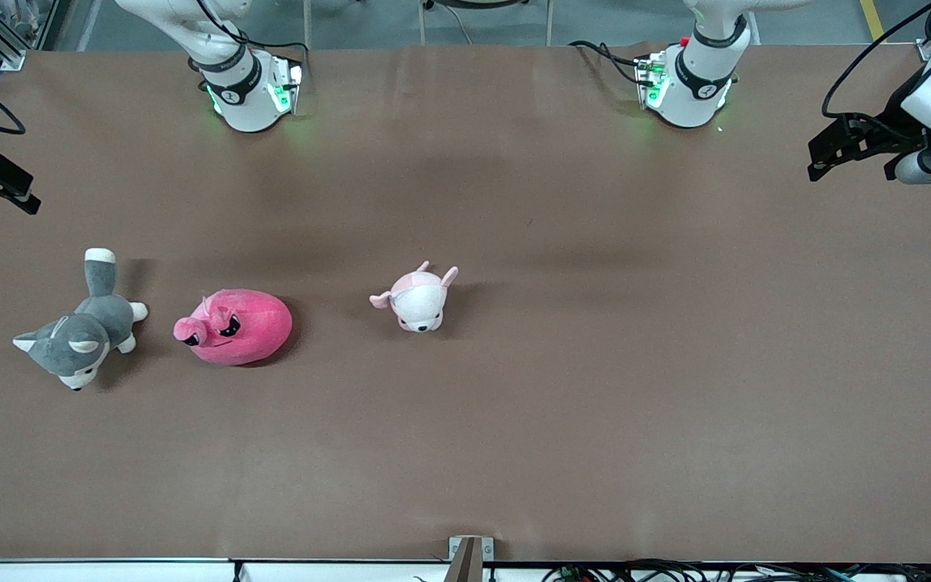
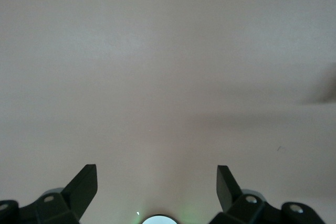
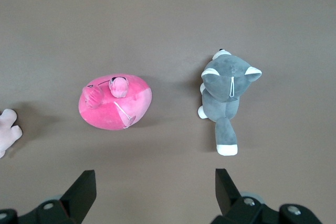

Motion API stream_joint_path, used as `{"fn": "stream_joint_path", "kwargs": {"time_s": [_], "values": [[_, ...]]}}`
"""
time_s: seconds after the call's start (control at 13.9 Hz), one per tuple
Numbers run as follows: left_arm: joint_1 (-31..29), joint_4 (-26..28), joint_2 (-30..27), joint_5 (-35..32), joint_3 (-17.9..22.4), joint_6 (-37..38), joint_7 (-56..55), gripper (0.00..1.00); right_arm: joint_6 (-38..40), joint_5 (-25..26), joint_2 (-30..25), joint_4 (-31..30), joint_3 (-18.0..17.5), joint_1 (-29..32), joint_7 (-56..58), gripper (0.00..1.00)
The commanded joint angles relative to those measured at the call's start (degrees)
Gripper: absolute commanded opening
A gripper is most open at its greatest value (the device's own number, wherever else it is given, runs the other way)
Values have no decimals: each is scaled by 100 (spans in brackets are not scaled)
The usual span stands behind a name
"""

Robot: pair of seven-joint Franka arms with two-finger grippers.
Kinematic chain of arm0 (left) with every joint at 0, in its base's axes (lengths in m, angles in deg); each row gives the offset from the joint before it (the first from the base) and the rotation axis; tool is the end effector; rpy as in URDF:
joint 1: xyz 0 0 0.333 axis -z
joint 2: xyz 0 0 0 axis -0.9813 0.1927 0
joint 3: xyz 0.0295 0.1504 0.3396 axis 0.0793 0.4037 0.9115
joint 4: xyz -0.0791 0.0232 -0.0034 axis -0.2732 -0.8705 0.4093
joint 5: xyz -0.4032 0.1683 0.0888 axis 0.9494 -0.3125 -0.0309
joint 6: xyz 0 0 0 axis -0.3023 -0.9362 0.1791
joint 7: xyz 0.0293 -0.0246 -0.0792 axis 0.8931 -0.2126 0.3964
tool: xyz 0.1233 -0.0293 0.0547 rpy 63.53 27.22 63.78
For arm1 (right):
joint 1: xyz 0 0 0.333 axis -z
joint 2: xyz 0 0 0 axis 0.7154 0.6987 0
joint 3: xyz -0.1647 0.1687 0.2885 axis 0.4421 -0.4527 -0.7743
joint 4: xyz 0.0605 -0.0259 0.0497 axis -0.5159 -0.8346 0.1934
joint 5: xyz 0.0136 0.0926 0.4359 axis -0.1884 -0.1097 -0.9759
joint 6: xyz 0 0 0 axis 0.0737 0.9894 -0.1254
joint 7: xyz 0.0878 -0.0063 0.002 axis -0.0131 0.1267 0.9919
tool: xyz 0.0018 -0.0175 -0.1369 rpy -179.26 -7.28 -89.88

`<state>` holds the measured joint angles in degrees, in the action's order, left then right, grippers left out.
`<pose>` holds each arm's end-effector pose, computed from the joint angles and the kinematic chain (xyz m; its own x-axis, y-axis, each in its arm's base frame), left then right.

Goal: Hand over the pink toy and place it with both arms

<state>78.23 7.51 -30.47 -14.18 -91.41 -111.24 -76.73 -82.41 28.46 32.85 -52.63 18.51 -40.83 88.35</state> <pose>0.5564 -0.0669 0.6789 0.9997 -0.0186 -0.0185 -0.0189 -0.9996 -0.0211 0.5731 -0.0587 0.6636 0.9964 -0.0485 0.0698 -0.0501 -0.9985 0.0206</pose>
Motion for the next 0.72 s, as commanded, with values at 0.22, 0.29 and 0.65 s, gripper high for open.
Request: {"fn": "stream_joint_path", "kwargs": {"time_s": [0.22,0.29,0.65], "values": [[-31,-192,38,33,5,95,115,100,-87,7,-141,-255,-46,42,-58,100],[-31,-191,38,33,5,104,106,100,-78,7,-141,-264,-37,51,-58,100],[-31,-183,47,42,5,104,97,100,-34,7,-141,-264,-37,60,-67,100]]}}
